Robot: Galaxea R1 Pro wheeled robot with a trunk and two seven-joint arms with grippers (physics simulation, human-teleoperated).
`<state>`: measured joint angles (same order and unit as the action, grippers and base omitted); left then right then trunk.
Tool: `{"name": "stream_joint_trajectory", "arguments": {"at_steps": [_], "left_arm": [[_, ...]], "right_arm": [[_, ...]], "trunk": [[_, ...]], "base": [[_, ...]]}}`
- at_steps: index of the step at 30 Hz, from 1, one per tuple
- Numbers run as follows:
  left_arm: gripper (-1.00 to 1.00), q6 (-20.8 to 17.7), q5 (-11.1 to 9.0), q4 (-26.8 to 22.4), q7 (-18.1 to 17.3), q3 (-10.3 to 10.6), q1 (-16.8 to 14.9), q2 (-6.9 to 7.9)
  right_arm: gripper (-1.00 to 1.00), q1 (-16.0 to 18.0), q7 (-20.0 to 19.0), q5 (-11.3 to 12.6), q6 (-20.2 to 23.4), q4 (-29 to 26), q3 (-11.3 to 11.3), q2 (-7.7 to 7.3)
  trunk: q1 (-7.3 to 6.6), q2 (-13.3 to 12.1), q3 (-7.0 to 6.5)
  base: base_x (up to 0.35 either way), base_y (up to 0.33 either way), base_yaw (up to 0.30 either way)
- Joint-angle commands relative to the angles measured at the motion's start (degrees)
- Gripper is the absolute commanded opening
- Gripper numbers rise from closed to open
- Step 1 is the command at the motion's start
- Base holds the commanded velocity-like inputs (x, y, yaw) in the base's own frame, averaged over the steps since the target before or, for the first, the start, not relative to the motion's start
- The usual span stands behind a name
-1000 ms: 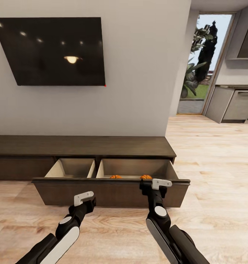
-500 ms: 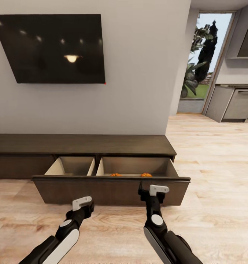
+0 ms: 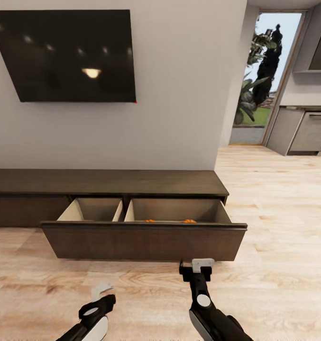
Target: Place each of the two pumpkins and all three candles from the living room inside a cabinet in the living room (use any cabinet), then make sure every cabinet is closed, and position the cauldron so it is next to a table in the living room.
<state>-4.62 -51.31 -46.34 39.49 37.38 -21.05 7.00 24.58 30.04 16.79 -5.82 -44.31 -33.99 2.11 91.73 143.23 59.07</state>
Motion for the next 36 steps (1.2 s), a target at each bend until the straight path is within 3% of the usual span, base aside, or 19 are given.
{"name": "stream_joint_trajectory", "arguments": {"at_steps": [1, 5, 7, 9, 11, 14, 17, 22, 25, 26, 32, 34, 35, 36], "left_arm": [[1.0, 1.03, 0.29, 5.54, -0.51, 0.29, -0.65, -1.19], [1.0, 1.61, 0.53, 11.79, -5.85, 0.25, -3.06, -1.66], [1.0, 2.24, 0.58, 14.36, -8.57, 0.24, -3.94, -1.79], [1.0, 3.26, 0.62, 14.61, -8.86, 0.24, -4.27, -1.8], [1.0, 4.17, 0.56, 14.79, -9.07, 0.23, -6.64, -1.69], [1.0, 3.07, 0.43, 14.99, -9.18, 0.23, -9.7, -1.6], [1.0, -2.85, 0.25, 15.18, -9.28, 0.23, -15.98, -1.63], [1.0, -4.2, 0.13, 16.76, -9.57, 0.28, -17.72, -2.1], [1.0, -1.32, 0.4, 19.0, -11.36, 0.31, -17.99, -2.62], [1.0, 2.17, 0.38, 19.69, -12.08, 0.56, -18.04, -2.78], [1.0, 4.56, 0.28, 22.15, -12.46, 0.78, -18.06, -2.99], [1.0, 4.88, 0.32, 23.76, -12.5, 0.78, -18.06, -3.62], [1.0, 7.72, 0.48, 28.13, -12.58, 0.81, -18.07, -5.62], [1.0, 8.7, 0.5, 29.11, -12.85, 0.83, -18.07, -6.15]], "right_arm": [[1.0, 2.16, -1.86, 0.8, -3.22, 5.98, -0.21, 0.39], [1.0, 4.24, -4.17, 0.93, -6.1, 12.65, -0.07, 1.43], [1.0, 5.98, -6.35, 1.02, -9.69, 18.95, 0.04, 1.92], [1.0, 6.38, -7.82, 1.13, -10.38, 20.98, 0.26, 1.97], [1.0, 7.97, -12.15, 3.57, -10.91, 24.87, 2.11, 2.0], [1.0, 8.62, -14.3, 5.08, -11.33, 26.44, 2.87, 2.01], [1.0, 9.0, -15.55, 5.97, -11.82, 27.26, 3.32, 2.02], [1.0, 9.07, -15.76, 6.12, -11.99, 27.32, 3.39, 2.03], [1.0, 9.09, -15.8, 6.14, -12.06, 27.23, 3.4, 2.36], [1.0, 9.09, -15.8, 6.1, -12.46, 27.14, 3.41, 2.48], [1.0, 9.08, -15.81, 6.09, -14.77, 27.15, 3.34, 3.01], [1.0, 9.1, -15.81, 6.04, -14.97, 27.12, 3.33, 3.2], [1.0, 9.09, -15.85, 5.86, -15.1, 27.09, 3.32, 3.37], [1.0, 9.08, -15.88, 5.82, -15.04, 27.09, 3.32, 3.4]], "trunk": [[0.01, 0.04, 0.28], [0.11, 0.1, 1.17], [0.16, 0.12, 1.61], [0.22, 0.15, 2.05], [0.27, 0.18, 2.5], [0.34, 0.22, 3.16], [0.42, 0.26, 3.83], [0.55, 0.32, 4.93], [0.6, 0.35, 5.38], [0.6, 0.35, 5.38], [0.6, 0.35, 5.38], [0.6, 0.35, 5.38], [0.6, 0.35, 5.38], [0.6, 0.35, 5.38]], "base": [[0.0, 0.0, 0.0], [0.0, 0.0, 0.0], [0.0, 0.0, 0.0], [0.0, 0.0, 0.0], [0.0, 0.0, 0.0], [0.0, 0.0, 0.0], [0.0, 0.0, 0.0], [0.0, 0.0, 0.0], [0.0, 0.0, 0.0], [0.0, 0.0, 0.0], [0.0, 0.0, 0.0], [0.0, 0.0, 0.0], [0.0, 0.0, 0.0], [0.046, 0.0, 0.0]]}}
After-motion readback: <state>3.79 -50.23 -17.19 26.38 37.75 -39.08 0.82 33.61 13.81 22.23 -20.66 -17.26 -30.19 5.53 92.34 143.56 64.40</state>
